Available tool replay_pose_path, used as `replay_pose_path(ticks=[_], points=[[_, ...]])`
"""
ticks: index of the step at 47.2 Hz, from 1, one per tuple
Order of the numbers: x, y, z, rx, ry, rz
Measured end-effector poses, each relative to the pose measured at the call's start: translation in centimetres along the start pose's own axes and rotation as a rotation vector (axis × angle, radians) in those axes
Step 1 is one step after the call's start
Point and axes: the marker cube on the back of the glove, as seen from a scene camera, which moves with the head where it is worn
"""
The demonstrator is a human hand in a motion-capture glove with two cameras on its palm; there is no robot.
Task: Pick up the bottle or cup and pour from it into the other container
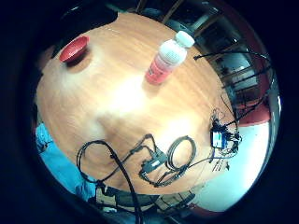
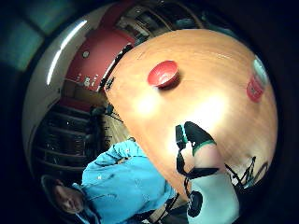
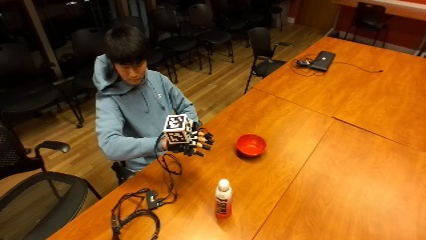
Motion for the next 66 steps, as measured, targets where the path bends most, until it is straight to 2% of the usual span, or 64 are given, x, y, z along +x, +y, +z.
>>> replay_pose_path(ticks=[14,31,43,55,66], points=[[4.9,-1.1,-0.7,0.01,0.037,0.099],[17.7,1.8,-3.8,0.114,-0.103,0.316],[22.5,2.6,-4.9,0.077,-0.112,0.379],[24.3,-0.3,-2.2,0.107,-0.3,0.389],[24.2,-3.2,3.0,0.106,-0.468,0.378]])
